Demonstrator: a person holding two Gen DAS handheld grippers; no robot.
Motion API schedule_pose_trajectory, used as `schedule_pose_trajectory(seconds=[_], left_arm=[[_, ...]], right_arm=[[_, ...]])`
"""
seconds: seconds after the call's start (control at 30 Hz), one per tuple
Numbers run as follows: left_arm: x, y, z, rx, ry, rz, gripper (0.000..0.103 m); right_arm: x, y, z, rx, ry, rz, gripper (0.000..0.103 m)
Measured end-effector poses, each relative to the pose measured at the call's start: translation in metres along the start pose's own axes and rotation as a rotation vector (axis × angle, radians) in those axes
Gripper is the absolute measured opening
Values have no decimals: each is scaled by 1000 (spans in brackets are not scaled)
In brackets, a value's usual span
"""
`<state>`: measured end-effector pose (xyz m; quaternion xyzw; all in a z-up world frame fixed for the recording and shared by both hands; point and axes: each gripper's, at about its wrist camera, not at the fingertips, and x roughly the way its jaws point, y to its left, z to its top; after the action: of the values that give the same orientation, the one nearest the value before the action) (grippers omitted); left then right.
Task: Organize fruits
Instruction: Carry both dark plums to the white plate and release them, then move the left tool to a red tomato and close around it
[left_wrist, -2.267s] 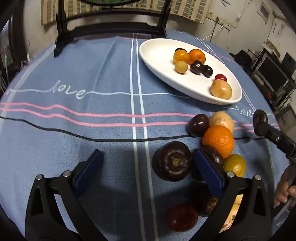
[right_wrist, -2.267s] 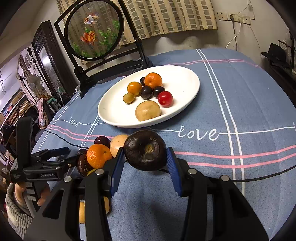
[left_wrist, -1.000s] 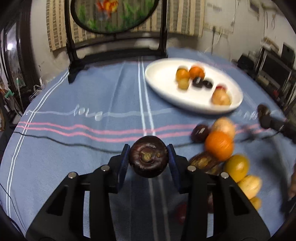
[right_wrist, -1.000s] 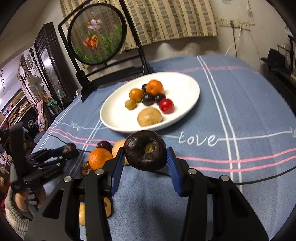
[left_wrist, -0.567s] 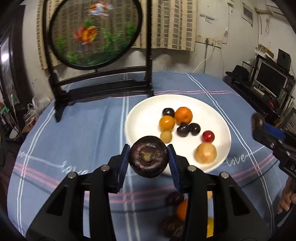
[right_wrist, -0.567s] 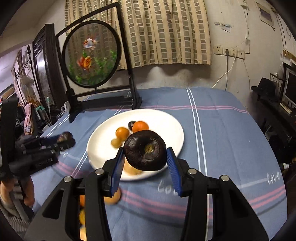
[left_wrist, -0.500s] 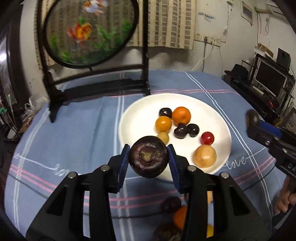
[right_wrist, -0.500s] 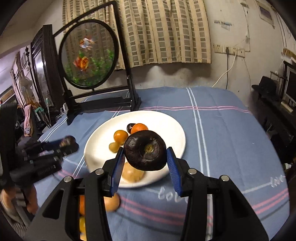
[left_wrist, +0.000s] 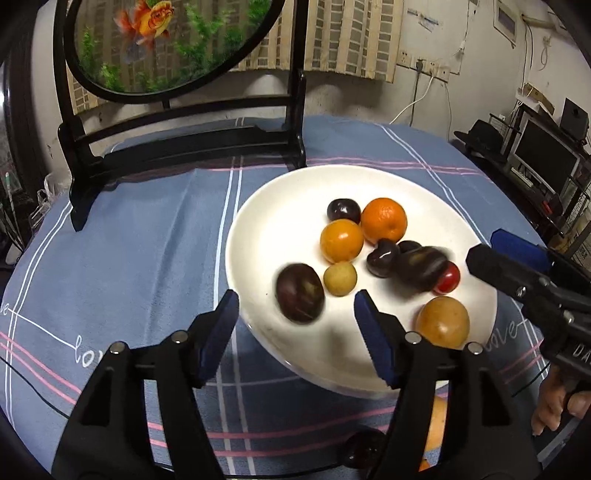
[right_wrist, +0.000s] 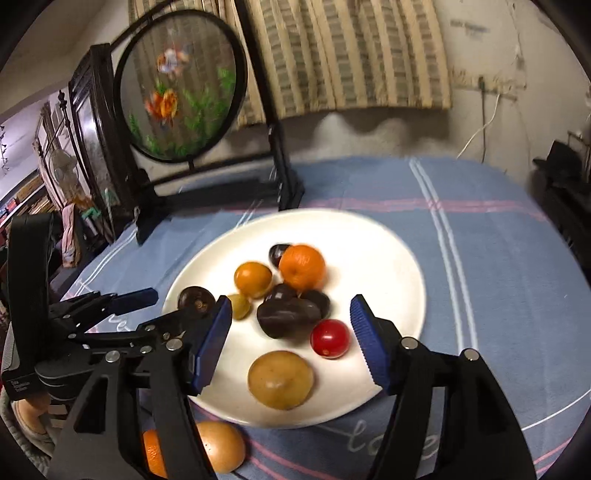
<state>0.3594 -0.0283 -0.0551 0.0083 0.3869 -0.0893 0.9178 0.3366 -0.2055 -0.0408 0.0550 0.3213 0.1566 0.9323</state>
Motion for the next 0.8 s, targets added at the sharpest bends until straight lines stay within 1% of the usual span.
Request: schedule_pose_trajectory(seconds=[0.1,0.17,0.23,0.33,0.37,0.43,0.57,0.63,0.73,0.8], left_arm=[[-9,0,2,-2,-16,-5,67],[-15,0,4,-3,-27,-5,71],[-24,2,5,-12,-45,2,73],[-38,6,2,-23,-61,6,74],[-44,8,-1,-31,-66,5,76],[-55,10,-9,-37,-70,7,78],[-81,17,-41,-49,-76,23,79],[-90,19,-55,-49,-68,26,79],[-107,22,-86,-34,-62,40,81],[-115,24,-111,-14,-45,58,82]], right_arm=[[-4,-1,2,2,-1,0,67],[-6,0,2,12,2,5,67],[-8,1,2,22,10,8,67],[-20,3,0,40,1,18,67],[-25,4,-1,47,-2,21,67],[-40,8,-6,53,-16,28,67],[-69,15,-22,61,-33,31,67],[-85,14,-38,86,-47,47,69],[-101,12,-63,118,-38,62,69],[-106,11,-75,131,-18,63,69]])
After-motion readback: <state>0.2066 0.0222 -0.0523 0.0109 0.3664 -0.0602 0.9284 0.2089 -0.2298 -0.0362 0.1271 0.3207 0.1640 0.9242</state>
